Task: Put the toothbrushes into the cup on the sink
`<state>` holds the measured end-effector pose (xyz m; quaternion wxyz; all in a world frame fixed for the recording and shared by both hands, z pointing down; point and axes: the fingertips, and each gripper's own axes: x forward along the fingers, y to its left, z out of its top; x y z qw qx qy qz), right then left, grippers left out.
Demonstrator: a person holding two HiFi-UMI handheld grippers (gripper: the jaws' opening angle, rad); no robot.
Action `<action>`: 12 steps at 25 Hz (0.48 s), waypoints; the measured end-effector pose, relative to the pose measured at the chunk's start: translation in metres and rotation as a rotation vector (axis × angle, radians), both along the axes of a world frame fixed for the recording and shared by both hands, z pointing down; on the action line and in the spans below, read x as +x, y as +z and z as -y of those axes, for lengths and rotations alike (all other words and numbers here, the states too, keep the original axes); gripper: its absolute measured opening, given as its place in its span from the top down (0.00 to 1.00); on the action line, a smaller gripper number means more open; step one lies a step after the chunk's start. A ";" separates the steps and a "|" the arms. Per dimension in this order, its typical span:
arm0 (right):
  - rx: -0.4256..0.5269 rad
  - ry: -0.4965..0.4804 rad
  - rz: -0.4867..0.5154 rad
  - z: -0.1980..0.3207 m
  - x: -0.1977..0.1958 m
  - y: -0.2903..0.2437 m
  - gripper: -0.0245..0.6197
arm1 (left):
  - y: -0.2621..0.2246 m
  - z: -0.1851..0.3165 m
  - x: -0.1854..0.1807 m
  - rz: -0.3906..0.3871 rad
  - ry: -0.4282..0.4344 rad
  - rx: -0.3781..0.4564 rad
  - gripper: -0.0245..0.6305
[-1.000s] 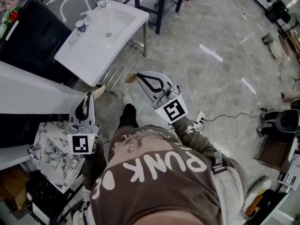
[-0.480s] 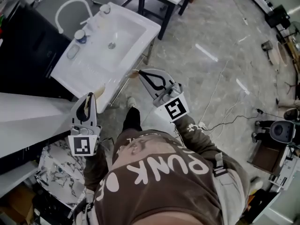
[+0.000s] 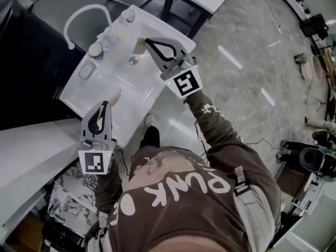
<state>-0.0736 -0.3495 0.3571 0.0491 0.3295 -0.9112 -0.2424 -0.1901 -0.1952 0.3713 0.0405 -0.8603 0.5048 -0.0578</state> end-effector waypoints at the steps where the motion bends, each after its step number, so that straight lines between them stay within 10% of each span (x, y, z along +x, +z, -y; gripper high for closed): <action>1: 0.015 0.003 -0.007 0.018 -0.006 -0.003 0.95 | 0.003 0.006 -0.003 -0.001 -0.004 -0.009 0.95; 12: 0.103 0.050 -0.074 0.193 -0.068 0.008 0.95 | 0.031 0.061 -0.034 -0.014 -0.050 -0.078 0.96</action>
